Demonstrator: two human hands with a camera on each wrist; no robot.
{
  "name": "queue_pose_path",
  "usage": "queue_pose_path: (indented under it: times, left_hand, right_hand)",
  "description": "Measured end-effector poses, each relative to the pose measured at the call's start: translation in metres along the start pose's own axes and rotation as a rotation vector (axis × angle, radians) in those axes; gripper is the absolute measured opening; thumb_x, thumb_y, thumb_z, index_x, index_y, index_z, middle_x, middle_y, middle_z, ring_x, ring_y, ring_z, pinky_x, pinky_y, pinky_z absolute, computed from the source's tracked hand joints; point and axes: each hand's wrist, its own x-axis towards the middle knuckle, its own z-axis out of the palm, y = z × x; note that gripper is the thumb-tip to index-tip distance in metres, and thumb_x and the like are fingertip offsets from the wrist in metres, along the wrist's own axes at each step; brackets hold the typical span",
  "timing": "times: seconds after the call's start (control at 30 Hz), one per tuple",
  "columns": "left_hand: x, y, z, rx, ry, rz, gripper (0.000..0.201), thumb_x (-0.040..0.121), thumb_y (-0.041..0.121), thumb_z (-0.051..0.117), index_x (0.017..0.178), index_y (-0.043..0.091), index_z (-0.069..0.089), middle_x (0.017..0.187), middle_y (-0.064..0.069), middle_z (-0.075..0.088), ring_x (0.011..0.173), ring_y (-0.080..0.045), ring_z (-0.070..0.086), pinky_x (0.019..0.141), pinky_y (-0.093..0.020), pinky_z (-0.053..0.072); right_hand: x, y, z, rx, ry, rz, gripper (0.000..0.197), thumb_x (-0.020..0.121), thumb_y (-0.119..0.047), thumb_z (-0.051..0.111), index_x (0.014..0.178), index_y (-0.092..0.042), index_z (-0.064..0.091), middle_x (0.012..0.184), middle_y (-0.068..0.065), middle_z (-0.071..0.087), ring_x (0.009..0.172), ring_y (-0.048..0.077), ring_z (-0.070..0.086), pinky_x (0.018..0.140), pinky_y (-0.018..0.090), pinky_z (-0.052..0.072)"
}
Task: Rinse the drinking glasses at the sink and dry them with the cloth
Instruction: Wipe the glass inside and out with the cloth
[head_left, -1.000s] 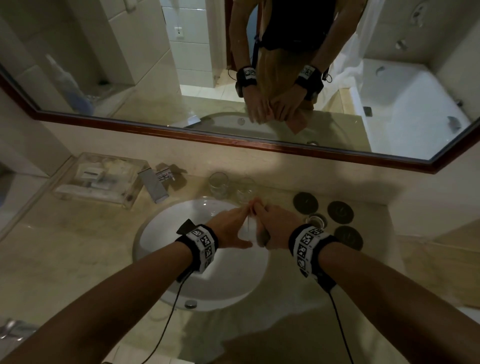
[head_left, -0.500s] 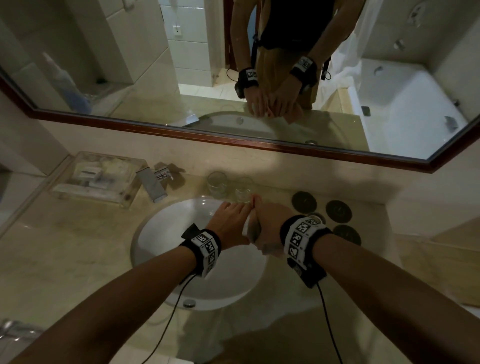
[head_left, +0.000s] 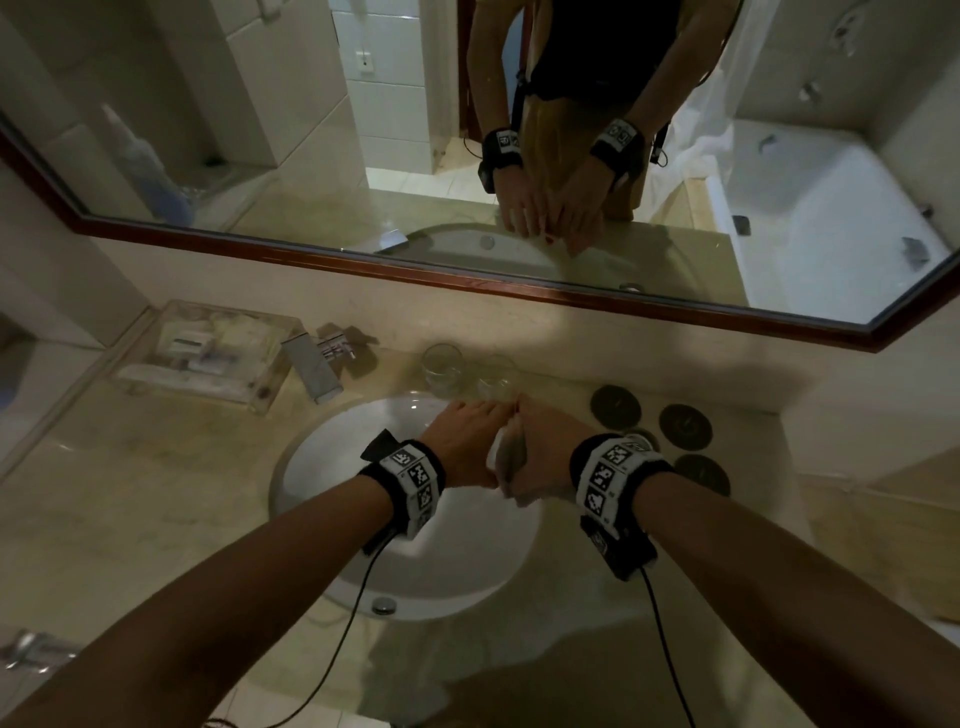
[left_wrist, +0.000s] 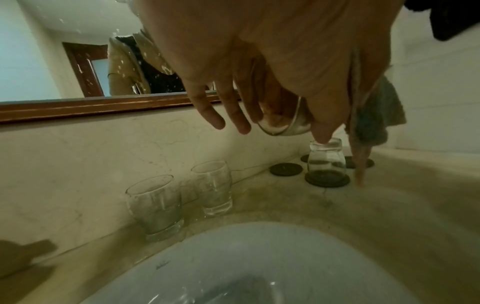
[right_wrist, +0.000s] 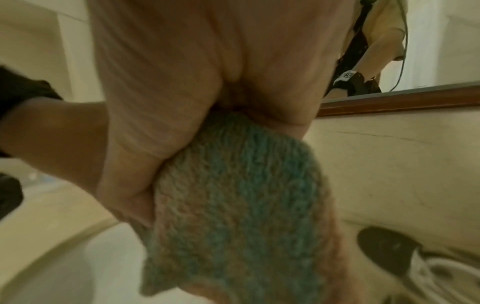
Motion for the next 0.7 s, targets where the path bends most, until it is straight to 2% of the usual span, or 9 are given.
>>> queue_pose_path:
  times: [0.1,0.23,0.27,0.33,0.4,0.47,0.53,0.6,0.7]
  left_hand:
    - [0.003,0.001,-0.005,-0.096,-0.028,-0.022,0.079,0.065,0.043,0.081,0.13,0.024,0.042,0.129,0.003,0.056,0.114,-0.02,0.057,0.1,-0.035,0.045]
    - [-0.003,0.0,-0.003,0.061,0.081,0.048,0.08,0.069,0.046,0.076,0.136,0.017,0.042,0.136,-0.002,0.052,0.121,-0.02,0.051,0.105,-0.034,0.037]
    - [-0.006,-0.002,-0.002,0.118,0.122,0.103,0.082,0.068,0.046,0.076,0.136,0.013,0.044,0.134,-0.005,0.054,0.12,-0.022,0.053,0.103,-0.035,0.038]
    - [-0.01,-0.008,0.001,0.206,0.282,0.255,0.077,0.064,0.045,0.081,0.125,0.008,0.053,0.121,-0.011,0.064,0.105,-0.026,0.064,0.092,-0.038,0.048]
    - [-0.012,-0.012,0.003,0.27,0.418,0.356,0.066,0.067,0.044,0.077,0.117,0.009,0.052,0.11,-0.01,0.068,0.092,-0.024,0.067,0.082,-0.037,0.052]
    - [-0.012,-0.012,0.003,0.314,0.455,0.398,0.058,0.075,0.043,0.071,0.117,0.011,0.048,0.11,-0.008,0.068,0.092,-0.023,0.066,0.082,-0.037,0.053]
    - [-0.011,-0.011,0.003,0.331,0.398,0.378,0.064,0.073,0.044,0.074,0.121,0.012,0.046,0.115,-0.009,0.066,0.098,-0.023,0.064,0.086,-0.038,0.052]
    - [-0.01,-0.007,-0.001,0.299,0.287,0.32,0.076,0.067,0.045,0.078,0.128,0.012,0.047,0.125,-0.009,0.061,0.108,-0.025,0.061,0.093,-0.04,0.048]
    - [-0.006,0.0,-0.007,0.231,0.079,0.167,0.082,0.075,0.05,0.069,0.141,0.015,0.036,0.143,-0.004,0.044,0.127,-0.022,0.044,0.107,-0.037,0.031]
  right_hand:
    - [0.0,0.0,-0.004,-0.023,-0.013,-0.016,0.131,0.054,-0.021,0.091,0.147,-0.041,0.001,0.105,-0.001,0.066,0.075,0.011,0.065,0.063,0.028,0.058]
    - [-0.002,0.006,-0.007,-0.009,0.012,-0.043,0.119,0.047,-0.033,0.093,0.142,-0.038,0.019,0.099,-0.006,0.067,0.076,0.01,0.064,0.065,0.026,0.056]
    - [-0.002,0.008,-0.009,0.012,-0.011,-0.03,0.111,0.047,-0.037,0.092,0.138,-0.033,0.028,0.096,-0.007,0.068,0.076,0.009,0.066,0.066,0.026,0.056]
    - [-0.002,0.01,-0.013,0.034,-0.071,-0.031,0.082,0.056,-0.039,0.09,0.124,-0.024,0.048,0.102,-0.006,0.067,0.085,0.011,0.064,0.074,0.025,0.052]
    - [-0.001,0.012,-0.015,0.109,-0.163,-0.045,0.047,0.065,-0.036,0.087,0.103,-0.028,0.061,0.104,-0.005,0.066,0.095,0.016,0.061,0.083,0.027,0.049]
    - [-0.002,0.015,-0.015,0.167,-0.251,-0.04,0.03,0.07,-0.03,0.084,0.092,-0.031,0.065,0.102,-0.004,0.067,0.097,0.017,0.062,0.087,0.029,0.049]
    - [-0.004,0.016,-0.013,0.173,-0.265,-0.043,0.027,0.074,-0.027,0.082,0.095,-0.028,0.065,0.103,-0.003,0.067,0.097,0.015,0.061,0.087,0.028,0.049]
    - [-0.005,0.015,-0.011,0.181,-0.204,-0.058,0.028,0.073,-0.028,0.082,0.093,-0.029,0.063,0.097,-0.007,0.064,0.092,0.013,0.059,0.083,0.028,0.048]
    - [-0.008,0.012,-0.008,0.039,-0.08,-0.006,0.062,0.059,-0.037,0.088,0.109,-0.025,0.054,0.101,-0.006,0.063,0.09,0.013,0.062,0.082,0.03,0.053]
